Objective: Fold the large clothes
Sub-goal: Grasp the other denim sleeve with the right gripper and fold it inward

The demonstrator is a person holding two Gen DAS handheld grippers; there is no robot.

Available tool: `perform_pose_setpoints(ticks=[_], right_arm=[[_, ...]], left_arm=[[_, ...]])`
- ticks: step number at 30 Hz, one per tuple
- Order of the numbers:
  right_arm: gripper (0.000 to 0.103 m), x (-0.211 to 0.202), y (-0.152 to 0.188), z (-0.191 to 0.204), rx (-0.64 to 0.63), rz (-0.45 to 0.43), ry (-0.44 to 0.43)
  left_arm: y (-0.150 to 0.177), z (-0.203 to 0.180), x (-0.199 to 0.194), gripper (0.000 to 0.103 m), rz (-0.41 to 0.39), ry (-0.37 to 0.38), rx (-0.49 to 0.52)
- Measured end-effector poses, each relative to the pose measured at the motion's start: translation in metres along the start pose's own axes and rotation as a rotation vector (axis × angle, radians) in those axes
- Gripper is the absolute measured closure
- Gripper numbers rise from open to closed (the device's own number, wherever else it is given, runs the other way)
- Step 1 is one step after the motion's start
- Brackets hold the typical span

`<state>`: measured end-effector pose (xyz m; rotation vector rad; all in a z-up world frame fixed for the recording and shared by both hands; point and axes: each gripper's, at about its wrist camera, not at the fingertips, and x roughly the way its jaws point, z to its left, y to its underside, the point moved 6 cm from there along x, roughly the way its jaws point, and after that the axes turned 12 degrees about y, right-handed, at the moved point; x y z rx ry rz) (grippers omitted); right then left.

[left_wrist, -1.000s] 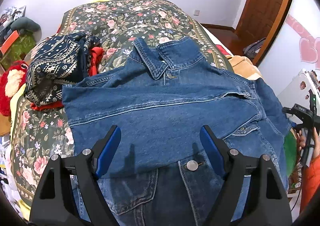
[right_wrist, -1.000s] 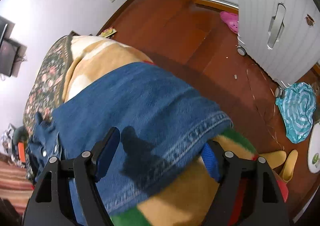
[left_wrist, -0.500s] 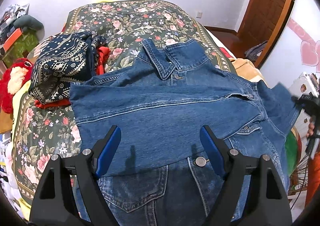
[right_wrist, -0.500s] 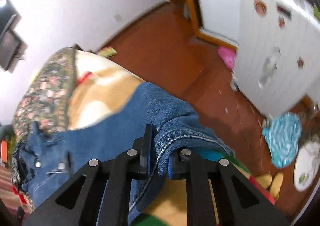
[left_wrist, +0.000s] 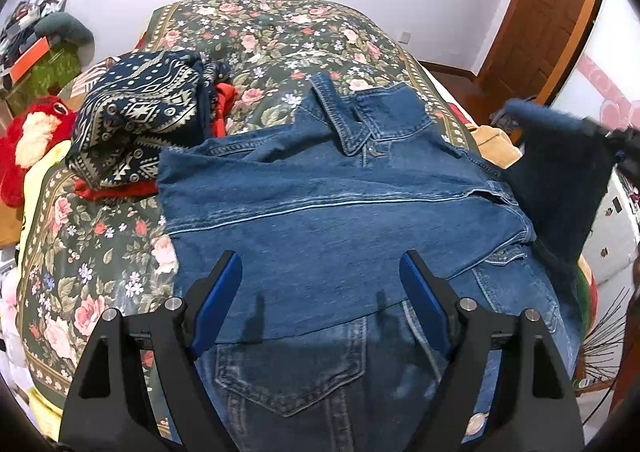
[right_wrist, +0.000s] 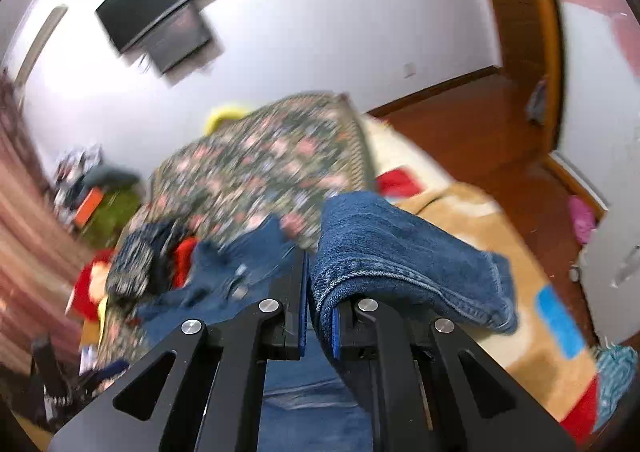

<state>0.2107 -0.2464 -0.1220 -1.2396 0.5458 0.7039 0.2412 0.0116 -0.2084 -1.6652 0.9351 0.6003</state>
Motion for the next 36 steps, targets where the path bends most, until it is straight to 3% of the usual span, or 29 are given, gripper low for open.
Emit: perform_pose_setpoints(ticks=[7, 14, 16, 18, 20, 24, 30, 36], right_arm=[[0.095, 0.059, 0.075, 0.044, -0.137, 0.224, 0.02], [0.091, 0.061, 0.105, 0.06, -0.251, 0.311, 0.08], [0.08, 0.055, 0.105, 0.061, -0.257, 0.333, 0.052], [0.054, 0.049, 0.105, 0.061, -0.245, 0.349, 0.023], [0.045, 0.04, 0.102, 0.061, -0.231, 0.338, 0.005], [0.045, 0.027, 0.09, 0.046, -0.187, 0.286, 0.013], [0.042, 0.024, 0.067, -0.007, 0.0, 0.244, 0.056], [0.042, 0.047, 0.062, -0.067, 0.173, 0.28, 0.142]], left_arm=[[0.011, 0.016, -0.006, 0.022, 0.002, -0.004, -0.007], [0.024, 0.031, 0.0, 0.022, 0.02, 0.006, -0.063], [0.026, 0.033, 0.002, 0.022, 0.026, 0.011, -0.075], [0.027, 0.033, 0.004, 0.022, 0.029, 0.011, -0.077], [0.026, 0.031, 0.005, 0.022, 0.03, 0.013, -0.075], [0.023, 0.024, 0.009, 0.022, 0.034, 0.018, -0.062], [0.018, 0.015, 0.015, 0.022, 0.04, 0.017, -0.045], [0.013, 0.009, 0.022, 0.022, 0.05, 0.011, -0.033]])
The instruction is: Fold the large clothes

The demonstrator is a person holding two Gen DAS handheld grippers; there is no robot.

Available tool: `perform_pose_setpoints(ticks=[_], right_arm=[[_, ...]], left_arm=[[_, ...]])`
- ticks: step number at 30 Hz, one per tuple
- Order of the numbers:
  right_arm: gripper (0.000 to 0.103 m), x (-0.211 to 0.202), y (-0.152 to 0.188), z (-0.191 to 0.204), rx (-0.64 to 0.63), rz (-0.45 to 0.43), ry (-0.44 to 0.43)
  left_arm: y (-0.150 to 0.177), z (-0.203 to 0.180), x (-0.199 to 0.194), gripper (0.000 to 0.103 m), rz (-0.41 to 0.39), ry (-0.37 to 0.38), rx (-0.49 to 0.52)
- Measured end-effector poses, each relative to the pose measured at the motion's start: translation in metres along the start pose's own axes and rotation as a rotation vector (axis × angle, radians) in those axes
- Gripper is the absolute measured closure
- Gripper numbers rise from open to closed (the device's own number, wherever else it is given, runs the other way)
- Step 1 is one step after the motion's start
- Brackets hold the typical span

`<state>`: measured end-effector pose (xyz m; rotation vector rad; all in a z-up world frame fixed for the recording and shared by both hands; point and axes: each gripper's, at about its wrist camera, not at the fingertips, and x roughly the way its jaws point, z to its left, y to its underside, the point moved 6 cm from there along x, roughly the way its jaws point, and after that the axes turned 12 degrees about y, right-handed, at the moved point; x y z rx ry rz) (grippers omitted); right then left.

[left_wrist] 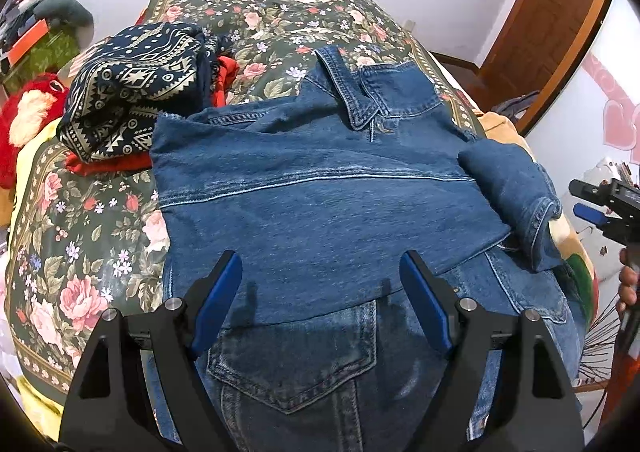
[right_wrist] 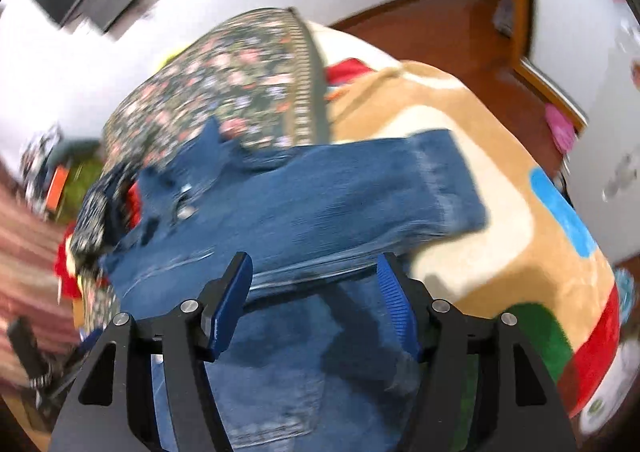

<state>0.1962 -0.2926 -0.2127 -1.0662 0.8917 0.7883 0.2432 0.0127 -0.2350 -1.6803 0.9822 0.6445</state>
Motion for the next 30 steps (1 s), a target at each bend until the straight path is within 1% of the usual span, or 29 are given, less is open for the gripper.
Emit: perform_pose_setpoints(ticks=[3, 8, 9, 14, 15, 16, 18, 19, 21, 24, 26, 30], right_arm=[[0.042, 0.022, -0.005, -0.019, 0.06, 0.034, 0.035], [0.042, 0.056, -0.005, -0.034, 0.178, 0.133, -0.034], [0.042, 0.058, -0.005, -0.035, 0.194, 0.142, -0.041], [0.042, 0.069, -0.012, -0.038, 0.264, 0.134, -0.072], [0.044, 0.069, -0.013, -0.038, 0.274, 0.128, -0.069], [0.047, 0.069, -0.016, -0.037, 0.273, 0.116, -0.057], [0.072, 0.068, -0.019, -0.039, 0.24, 0.093, -0.027], [0.076, 0.067, -0.021, -0.037, 0.221, 0.082, -0.011], [0.083, 0.06, -0.024, -0.037, 0.2, 0.064, -0.007], [0.087, 0.035, -0.034, -0.027, 0.142, -0.02, 0.013], [0.089, 0.018, -0.042, -0.017, 0.107, -0.072, 0.006], [0.089, -0.032, -0.056, 0.019, 0.022, -0.178, -0.07]], left_arm=[[-0.001, -0.002, 0.003, 0.022, 0.008, -0.007, 0.006], [-0.001, -0.001, 0.007, 0.022, 0.021, -0.022, 0.004], [-0.001, -0.001, 0.007, 0.022, 0.023, -0.024, 0.003], [-0.002, 0.0, 0.008, 0.022, 0.029, -0.026, 0.011], [-0.002, 0.0, 0.008, 0.022, 0.03, -0.028, 0.013], [-0.003, 0.0, 0.008, 0.022, 0.03, -0.027, 0.014], [-0.003, 0.0, 0.008, 0.022, 0.026, -0.023, 0.014], [-0.004, 0.0, 0.007, 0.022, 0.025, -0.022, 0.013], [-0.004, 0.001, 0.005, 0.022, 0.02, -0.017, 0.012], [-0.004, 0.002, 0.002, 0.022, 0.012, -0.015, 0.012], [-0.004, 0.004, -0.001, 0.022, 0.004, -0.008, 0.006], [-0.004, 0.006, -0.01, 0.022, -0.019, 0.003, -0.001]])
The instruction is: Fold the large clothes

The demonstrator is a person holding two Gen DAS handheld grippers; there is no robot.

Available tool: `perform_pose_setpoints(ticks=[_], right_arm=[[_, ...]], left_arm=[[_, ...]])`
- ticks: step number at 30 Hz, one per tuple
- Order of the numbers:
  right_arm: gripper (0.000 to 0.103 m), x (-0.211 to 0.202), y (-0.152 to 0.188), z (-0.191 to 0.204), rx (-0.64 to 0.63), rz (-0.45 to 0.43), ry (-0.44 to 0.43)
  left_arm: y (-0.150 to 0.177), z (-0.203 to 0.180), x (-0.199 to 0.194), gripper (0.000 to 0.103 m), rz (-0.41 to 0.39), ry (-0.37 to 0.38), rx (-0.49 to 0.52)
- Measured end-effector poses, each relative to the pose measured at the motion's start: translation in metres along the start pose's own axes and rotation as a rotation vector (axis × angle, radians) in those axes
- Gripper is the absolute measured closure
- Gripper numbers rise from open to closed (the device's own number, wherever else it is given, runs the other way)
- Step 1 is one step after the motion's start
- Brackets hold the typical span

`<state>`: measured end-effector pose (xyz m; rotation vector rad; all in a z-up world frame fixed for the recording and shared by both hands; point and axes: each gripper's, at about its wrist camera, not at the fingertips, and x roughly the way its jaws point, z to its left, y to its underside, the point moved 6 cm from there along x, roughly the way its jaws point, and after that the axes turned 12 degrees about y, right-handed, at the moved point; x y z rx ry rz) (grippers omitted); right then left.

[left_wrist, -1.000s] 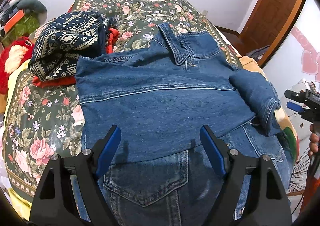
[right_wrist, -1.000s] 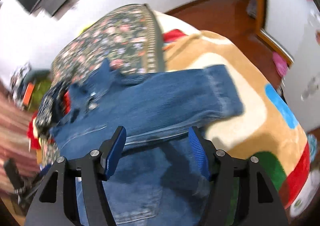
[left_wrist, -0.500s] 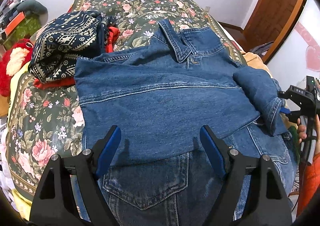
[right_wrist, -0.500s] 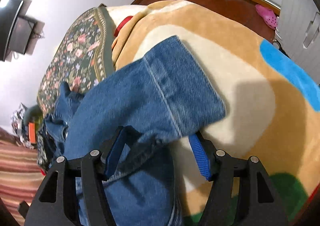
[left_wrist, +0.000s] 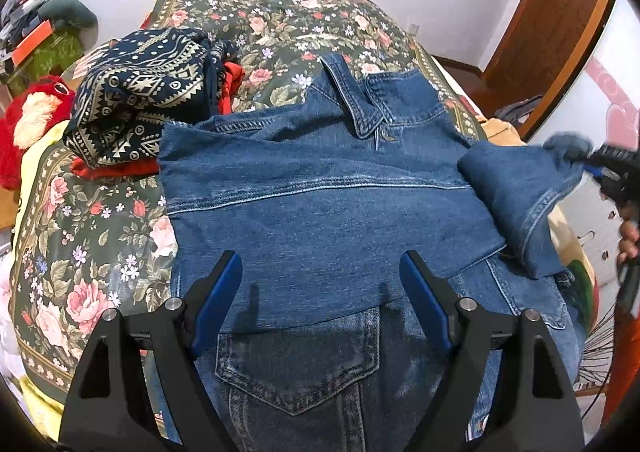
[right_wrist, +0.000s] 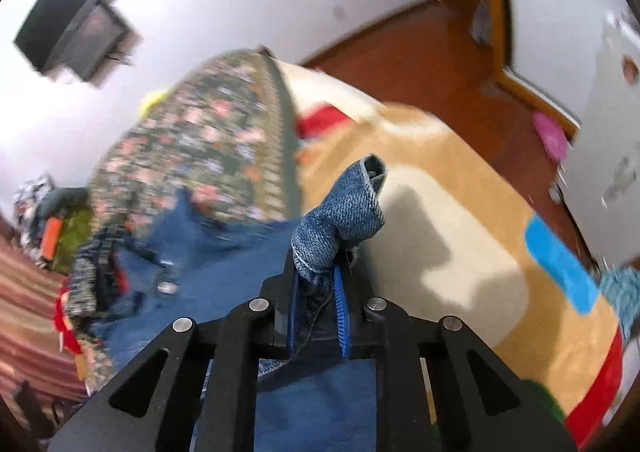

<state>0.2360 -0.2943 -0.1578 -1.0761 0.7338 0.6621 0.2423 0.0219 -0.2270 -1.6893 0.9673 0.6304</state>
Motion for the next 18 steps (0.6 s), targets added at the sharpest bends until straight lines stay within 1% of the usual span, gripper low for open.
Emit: perform_pose_setpoints(ticks=[4, 8, 11, 13, 15, 16, 18], right_arm=[[0.089, -0.04, -0.01, 0.054, -0.099, -0.099, -0.086], [0.09, -0.062, -0.003, 0.115, -0.204, -0.129, -0.183], [0.09, -0.062, 0.011, 0.164, -0.296, -0.112, -0.228], [0.09, -0.059, 0.027, 0.192, -0.359, -0.095, -0.253], [0.09, -0.051, 0.048, 0.218, -0.418, -0.066, -0.267], [0.09, -0.043, 0.063, 0.233, -0.453, -0.038, -0.273], [0.09, -0.031, 0.089, 0.248, -0.505, 0.013, -0.273]], left_arm=[[0.0, 0.004, -0.011, 0.022, -0.027, 0.012, -0.005], [0.001, 0.013, -0.025, 0.022, -0.06, 0.022, -0.021], [0.003, 0.024, -0.037, 0.022, -0.087, 0.025, -0.043], [0.005, 0.033, -0.044, 0.022, -0.1, 0.016, -0.058], [0.009, 0.044, -0.051, 0.022, -0.11, 0.004, -0.071], [0.011, 0.05, -0.055, 0.022, -0.114, -0.001, -0.079], [0.017, 0.063, -0.063, 0.022, -0.12, -0.012, -0.097]])
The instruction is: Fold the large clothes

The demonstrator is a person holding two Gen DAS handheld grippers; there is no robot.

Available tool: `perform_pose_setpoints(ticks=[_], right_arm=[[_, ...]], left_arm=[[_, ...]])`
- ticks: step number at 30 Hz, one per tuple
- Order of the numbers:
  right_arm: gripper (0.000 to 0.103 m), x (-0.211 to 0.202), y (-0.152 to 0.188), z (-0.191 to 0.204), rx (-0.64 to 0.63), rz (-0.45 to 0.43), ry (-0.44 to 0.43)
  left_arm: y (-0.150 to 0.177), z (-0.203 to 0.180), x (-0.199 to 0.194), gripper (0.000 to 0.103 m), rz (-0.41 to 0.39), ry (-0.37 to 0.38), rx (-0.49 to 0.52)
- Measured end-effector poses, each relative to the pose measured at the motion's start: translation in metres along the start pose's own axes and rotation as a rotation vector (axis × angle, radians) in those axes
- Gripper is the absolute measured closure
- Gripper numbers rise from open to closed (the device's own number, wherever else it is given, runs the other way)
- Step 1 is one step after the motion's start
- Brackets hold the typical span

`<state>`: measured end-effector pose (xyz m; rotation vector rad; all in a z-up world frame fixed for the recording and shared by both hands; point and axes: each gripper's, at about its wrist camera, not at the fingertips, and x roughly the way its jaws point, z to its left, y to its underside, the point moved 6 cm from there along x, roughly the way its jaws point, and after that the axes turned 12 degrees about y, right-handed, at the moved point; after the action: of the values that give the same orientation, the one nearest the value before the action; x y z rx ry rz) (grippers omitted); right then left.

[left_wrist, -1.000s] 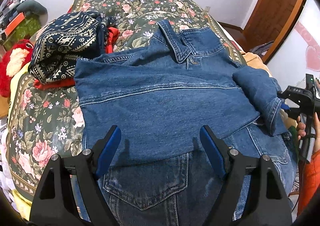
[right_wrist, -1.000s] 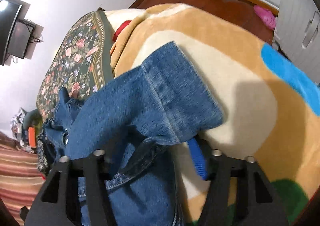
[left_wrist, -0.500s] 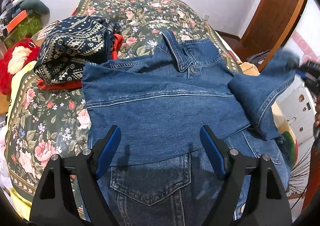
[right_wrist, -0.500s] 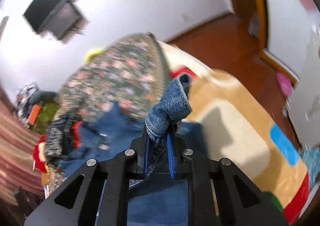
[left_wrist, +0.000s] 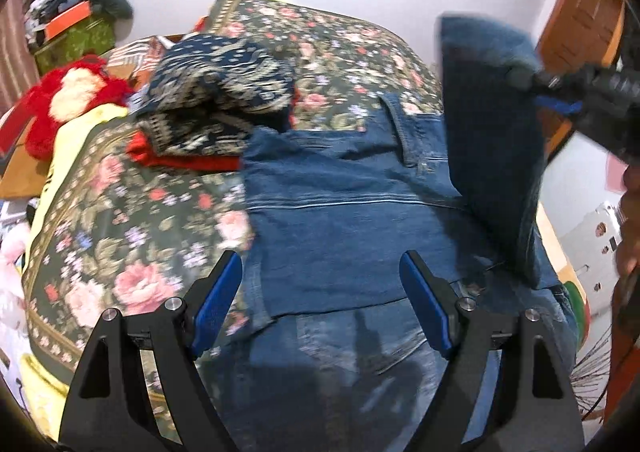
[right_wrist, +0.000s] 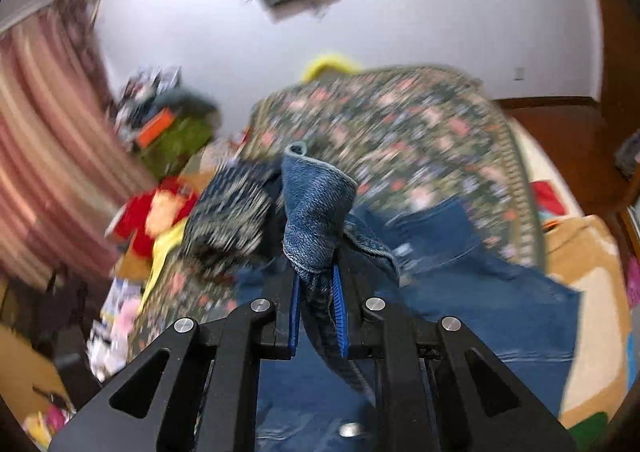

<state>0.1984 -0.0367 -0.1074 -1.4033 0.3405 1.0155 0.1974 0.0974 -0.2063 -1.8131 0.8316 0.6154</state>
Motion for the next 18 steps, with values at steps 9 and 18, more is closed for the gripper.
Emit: perform_pose_setpoints(ticks=[9, 18], right_arm=[[0.09, 0.085, 0.088, 0.048, -0.111, 0.31, 0.003], [0.064, 0.075, 0.104, 0.047, -0.127, 0.429, -0.027]], left_arm=[[0.023, 0.05, -0.022, 0.022, -0.001, -0.03, -0.106], [0.031, 0.053, -0.019, 0.022, 0.015, -0.016, -0.143]])
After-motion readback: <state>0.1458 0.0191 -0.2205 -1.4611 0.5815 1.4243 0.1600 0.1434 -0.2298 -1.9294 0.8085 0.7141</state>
